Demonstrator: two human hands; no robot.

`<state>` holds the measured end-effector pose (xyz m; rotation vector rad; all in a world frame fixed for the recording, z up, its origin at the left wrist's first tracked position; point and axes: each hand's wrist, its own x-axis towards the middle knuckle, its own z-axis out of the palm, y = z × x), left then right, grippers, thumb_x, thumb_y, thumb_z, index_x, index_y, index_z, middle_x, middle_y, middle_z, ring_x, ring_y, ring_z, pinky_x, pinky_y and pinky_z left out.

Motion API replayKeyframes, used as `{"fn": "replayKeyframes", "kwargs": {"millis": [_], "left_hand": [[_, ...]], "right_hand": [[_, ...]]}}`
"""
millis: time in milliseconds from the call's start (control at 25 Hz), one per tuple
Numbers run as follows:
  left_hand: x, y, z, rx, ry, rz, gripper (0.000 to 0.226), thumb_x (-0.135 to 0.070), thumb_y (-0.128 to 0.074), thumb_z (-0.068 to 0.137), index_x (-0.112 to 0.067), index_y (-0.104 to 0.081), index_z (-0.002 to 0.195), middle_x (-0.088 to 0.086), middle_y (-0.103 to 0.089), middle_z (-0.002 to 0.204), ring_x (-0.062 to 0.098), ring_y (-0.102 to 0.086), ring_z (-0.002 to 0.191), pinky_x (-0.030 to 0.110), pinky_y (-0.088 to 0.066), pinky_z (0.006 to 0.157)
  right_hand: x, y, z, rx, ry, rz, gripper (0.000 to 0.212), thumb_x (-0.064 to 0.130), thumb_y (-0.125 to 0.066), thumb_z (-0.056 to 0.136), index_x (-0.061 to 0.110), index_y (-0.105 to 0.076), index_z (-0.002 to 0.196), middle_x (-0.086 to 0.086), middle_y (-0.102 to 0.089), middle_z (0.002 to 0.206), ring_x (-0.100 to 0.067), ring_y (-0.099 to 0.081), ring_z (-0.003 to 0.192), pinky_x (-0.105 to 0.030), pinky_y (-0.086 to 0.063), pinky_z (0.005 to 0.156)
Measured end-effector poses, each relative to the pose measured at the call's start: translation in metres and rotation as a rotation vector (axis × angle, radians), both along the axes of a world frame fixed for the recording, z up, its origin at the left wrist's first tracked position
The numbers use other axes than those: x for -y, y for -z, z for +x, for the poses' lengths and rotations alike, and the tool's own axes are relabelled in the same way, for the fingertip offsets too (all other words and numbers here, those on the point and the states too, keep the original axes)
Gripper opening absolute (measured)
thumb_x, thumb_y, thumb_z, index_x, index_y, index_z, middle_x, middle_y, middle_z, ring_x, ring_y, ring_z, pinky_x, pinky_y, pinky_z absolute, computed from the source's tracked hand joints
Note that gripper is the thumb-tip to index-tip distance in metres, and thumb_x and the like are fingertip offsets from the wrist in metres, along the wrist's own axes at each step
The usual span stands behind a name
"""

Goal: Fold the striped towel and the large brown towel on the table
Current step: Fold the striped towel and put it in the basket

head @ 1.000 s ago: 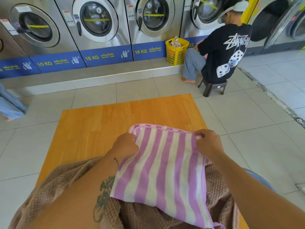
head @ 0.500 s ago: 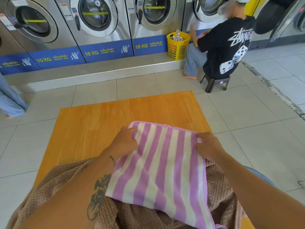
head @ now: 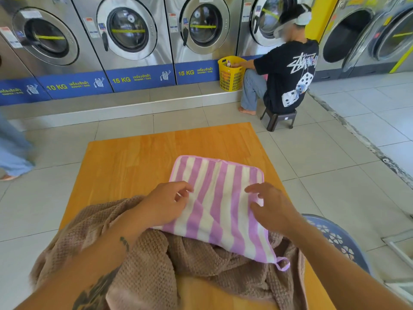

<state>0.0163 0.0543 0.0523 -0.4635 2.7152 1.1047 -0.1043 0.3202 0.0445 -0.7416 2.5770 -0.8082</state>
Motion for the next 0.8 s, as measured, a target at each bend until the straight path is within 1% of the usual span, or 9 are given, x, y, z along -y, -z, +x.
{"fn": "replayKeyframes", "kwargs": {"millis": [80,200,320,440,520,600,680,720,800], "left_hand": [[-0.005,-0.008,0.028,0.037,0.078,-0.018,0.024,-0.037,-0.061,0.092,-0.037,-0.061,0.117,-0.019,-0.059,0.114,0.003,-0.058,0.103,0.031,-0.051,0.093],[-0.012,-0.006,0.058,0.163,0.269,-0.157,0.051,-0.048,-0.068,0.085,-0.043,-0.052,0.133,-0.025,-0.04,0.136,-0.001,-0.035,0.126,0.031,-0.035,0.11],[-0.016,0.004,0.069,0.103,0.271,-0.293,0.049,-0.026,-0.054,0.096,-0.041,-0.045,0.142,-0.019,-0.028,0.145,0.009,-0.028,0.135,0.036,-0.033,0.111],[-0.006,0.013,0.076,0.04,0.219,-0.385,0.045,-0.019,-0.042,0.097,-0.038,-0.05,0.137,-0.014,-0.04,0.132,0.016,-0.042,0.122,0.038,-0.043,0.098],[-0.001,0.012,0.079,-0.01,0.209,-0.47,0.035,-0.024,-0.039,0.098,-0.036,-0.058,0.124,-0.012,-0.053,0.118,0.015,-0.051,0.11,0.037,-0.045,0.092],[-0.001,0.007,0.08,-0.084,0.201,-0.505,0.026,-0.024,-0.038,0.099,-0.037,-0.06,0.097,-0.012,-0.057,0.098,0.013,-0.054,0.092,0.037,-0.046,0.081],[-0.004,0.001,0.078,-0.159,0.175,-0.489,0.03,-0.019,-0.039,0.099,-0.037,-0.044,0.075,-0.012,-0.048,0.08,0.014,-0.048,0.074,0.036,-0.039,0.069],[-0.005,0.0,0.077,-0.187,0.169,-0.493,0.03,-0.018,-0.038,0.099,-0.036,-0.04,0.075,-0.012,-0.045,0.077,0.014,-0.045,0.071,0.035,-0.036,0.067],[-0.006,0.0,0.078,-0.232,0.207,-0.56,0.02,-0.023,-0.034,0.099,-0.032,-0.045,0.085,-0.011,-0.044,0.081,0.014,-0.045,0.074,0.035,-0.039,0.071]], "right_hand": [[-0.013,-0.013,0.04,0.019,-0.098,-0.001,0.042,0.026,-0.063,0.087,0.036,-0.054,0.127,0.011,-0.053,0.127,-0.011,-0.05,0.117,-0.029,-0.041,0.099],[-0.028,-0.003,0.094,0.039,-0.232,0.167,0.068,0.044,-0.062,0.073,0.041,-0.035,0.135,0.017,-0.035,0.133,-0.011,-0.035,0.12,-0.038,-0.031,0.104],[-0.036,0.02,0.113,-0.221,-0.165,0.337,0.043,0.027,-0.051,0.076,0.032,-0.045,0.118,0.012,-0.041,0.118,-0.017,-0.043,0.111,-0.036,-0.034,0.092],[-0.041,0.016,0.098,-0.361,-0.032,0.227,0.018,0.012,-0.043,0.086,0.025,-0.054,0.091,0.011,-0.054,0.08,-0.014,-0.059,0.075,-0.031,-0.042,0.076],[-0.05,0.008,0.082,-0.416,0.014,0.136,0.013,0.016,-0.044,0.088,0.025,-0.053,0.087,0.009,-0.058,0.072,-0.012,-0.056,0.062,-0.031,-0.042,0.066],[-0.053,0.004,0.08,-0.388,-0.106,0.139,0.019,0.027,-0.048,0.085,0.028,-0.054,0.103,0.011,-0.062,0.096,-0.011,-0.057,0.082,-0.033,-0.048,0.078],[-0.046,0.012,0.096,-0.27,-0.203,0.313,0.05,0.034,-0.054,0.081,0.031,-0.041,0.129,0.01,-0.046,0.126,-0.013,-0.046,0.113,-0.037,-0.041,0.102],[-0.04,0.022,0.105,-0.262,-0.22,0.393,0.06,0.035,-0.055,0.08,0.032,-0.034,0.136,0.007,-0.038,0.132,-0.017,-0.041,0.121,-0.04,-0.037,0.107],[-0.028,0.038,0.112,-0.339,-0.199,0.418,0.056,0.026,-0.056,0.081,0.032,-0.039,0.134,0.003,-0.04,0.133,-0.022,-0.044,0.12,-0.044,-0.039,0.106]]}}
